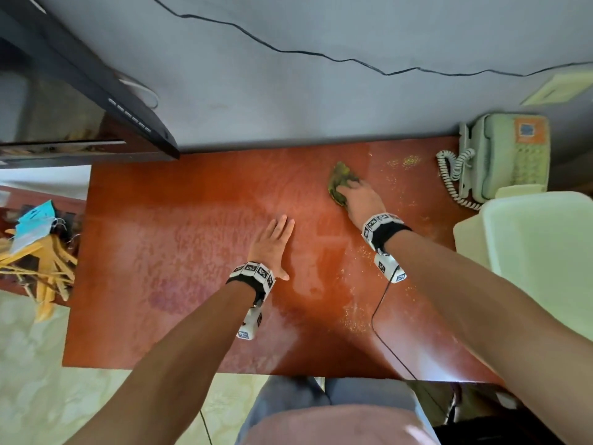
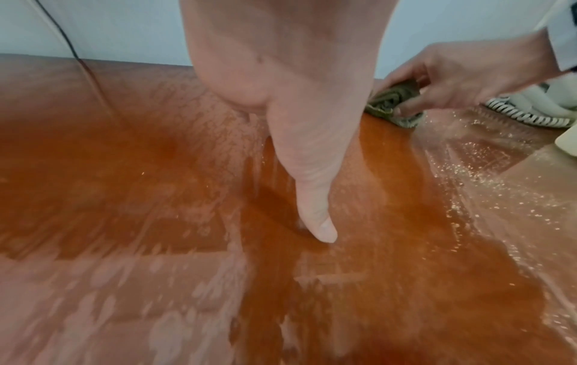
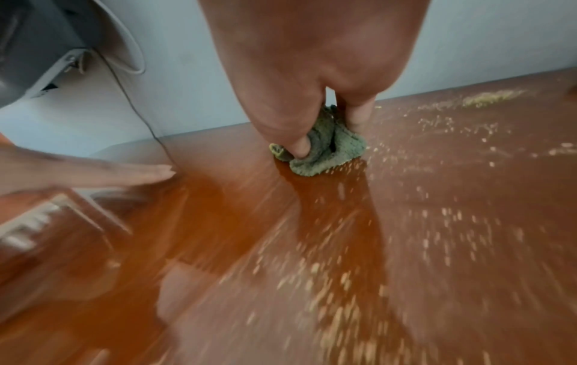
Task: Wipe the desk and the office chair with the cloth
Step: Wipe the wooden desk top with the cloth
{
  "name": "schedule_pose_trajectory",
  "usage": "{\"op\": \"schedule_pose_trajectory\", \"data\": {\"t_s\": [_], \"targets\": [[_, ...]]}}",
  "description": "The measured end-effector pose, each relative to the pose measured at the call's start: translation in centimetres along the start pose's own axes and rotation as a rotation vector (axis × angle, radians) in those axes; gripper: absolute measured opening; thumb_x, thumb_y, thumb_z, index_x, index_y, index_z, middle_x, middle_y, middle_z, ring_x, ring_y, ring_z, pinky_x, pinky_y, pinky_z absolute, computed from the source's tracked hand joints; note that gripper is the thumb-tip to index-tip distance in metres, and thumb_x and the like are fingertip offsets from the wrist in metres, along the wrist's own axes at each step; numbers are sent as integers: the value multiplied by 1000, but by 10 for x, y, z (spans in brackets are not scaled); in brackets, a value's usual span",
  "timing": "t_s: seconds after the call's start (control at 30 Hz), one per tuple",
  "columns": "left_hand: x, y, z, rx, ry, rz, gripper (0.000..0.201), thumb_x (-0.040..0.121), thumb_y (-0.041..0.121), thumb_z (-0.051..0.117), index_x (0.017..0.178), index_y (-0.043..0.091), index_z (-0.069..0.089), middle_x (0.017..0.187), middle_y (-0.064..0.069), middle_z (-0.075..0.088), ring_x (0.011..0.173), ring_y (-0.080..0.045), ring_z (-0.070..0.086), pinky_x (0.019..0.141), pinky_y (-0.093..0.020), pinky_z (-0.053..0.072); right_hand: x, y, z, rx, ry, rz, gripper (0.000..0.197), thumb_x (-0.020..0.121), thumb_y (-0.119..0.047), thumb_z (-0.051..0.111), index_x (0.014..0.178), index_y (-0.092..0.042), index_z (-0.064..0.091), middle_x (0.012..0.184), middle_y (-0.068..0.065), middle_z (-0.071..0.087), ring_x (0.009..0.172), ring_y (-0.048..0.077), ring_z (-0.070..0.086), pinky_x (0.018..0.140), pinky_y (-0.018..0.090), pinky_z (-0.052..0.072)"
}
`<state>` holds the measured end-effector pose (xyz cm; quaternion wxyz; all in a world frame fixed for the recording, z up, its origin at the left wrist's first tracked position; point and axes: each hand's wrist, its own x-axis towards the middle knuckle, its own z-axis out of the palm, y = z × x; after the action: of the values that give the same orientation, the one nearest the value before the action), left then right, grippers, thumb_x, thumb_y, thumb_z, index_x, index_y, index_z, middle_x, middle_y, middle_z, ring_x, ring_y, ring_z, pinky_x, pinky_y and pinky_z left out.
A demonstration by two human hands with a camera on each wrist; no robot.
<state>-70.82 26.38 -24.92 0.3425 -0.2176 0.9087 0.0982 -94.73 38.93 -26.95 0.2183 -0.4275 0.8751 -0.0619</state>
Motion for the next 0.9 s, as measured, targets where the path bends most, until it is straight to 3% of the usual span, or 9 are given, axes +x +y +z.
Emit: {"op": "schedule_pose_trajectory", "data": {"t_s": [0.1, 0.23, 0.4, 0.5, 0.77, 0.9], "targets": [[-22, 3, 11, -36, -9, 3, 152, 67, 52, 92, 161, 25, -23, 169, 1, -27, 159, -22, -12, 130, -45, 7, -37, -15, 15, -5, -53, -13, 72, 87, 4, 69, 149, -27, 50, 161, 6, 41, 149, 40, 36, 117, 55, 39], [-54, 3, 35, -35, -13, 38, 149, 68, 50, 92, 162, 25, -22, 169, 2, -27, 159, -20, -13, 127, -42, 1, -85, -37, 34, -22, -115, -40, 72, 88, 7, 66, 150, -27, 48, 164, 6, 35, 151, 39, 30, 116, 56, 40], [-84, 1, 67, -27, -2, 92, 149, 68, 51, 92, 162, 25, -20, 170, 2, -26, 159, -22, -11, 127, -41, 1, -131, -56, 63, -66, -204, -75, 75, 93, 10, 56, 154, -30, 41, 168, 4, 28, 155, 35, 22, 117, 49, 41], [-98, 4, 79, -33, 18, 131, 148, 68, 51, 92, 163, 26, -20, 169, 3, -26, 159, -22, -11, 128, -42, 3, -159, -66, 78, -72, -261, -54, 74, 96, 10, 48, 156, -31, 38, 169, 0, 23, 157, 33, 16, 114, 51, 43], [-128, 6, 111, 31, 32, 203, 150, 66, 53, 92, 163, 26, -19, 170, 2, -24, 159, -22, -9, 127, -43, 2, -240, -97, 110, -96, -327, -40, 74, 96, 9, 46, 156, -32, 35, 171, -2, 16, 157, 34, 17, 113, 57, 43], [-138, 11, 130, 87, 7, 226, 152, 65, 54, 92, 162, 24, -21, 170, 2, -26, 159, -23, -12, 128, -44, 2, -278, -108, 129, -84, -363, -50, 78, 94, 12, 47, 158, -30, 32, 172, -1, 9, 157, 35, 15, 112, 54, 45]]}}
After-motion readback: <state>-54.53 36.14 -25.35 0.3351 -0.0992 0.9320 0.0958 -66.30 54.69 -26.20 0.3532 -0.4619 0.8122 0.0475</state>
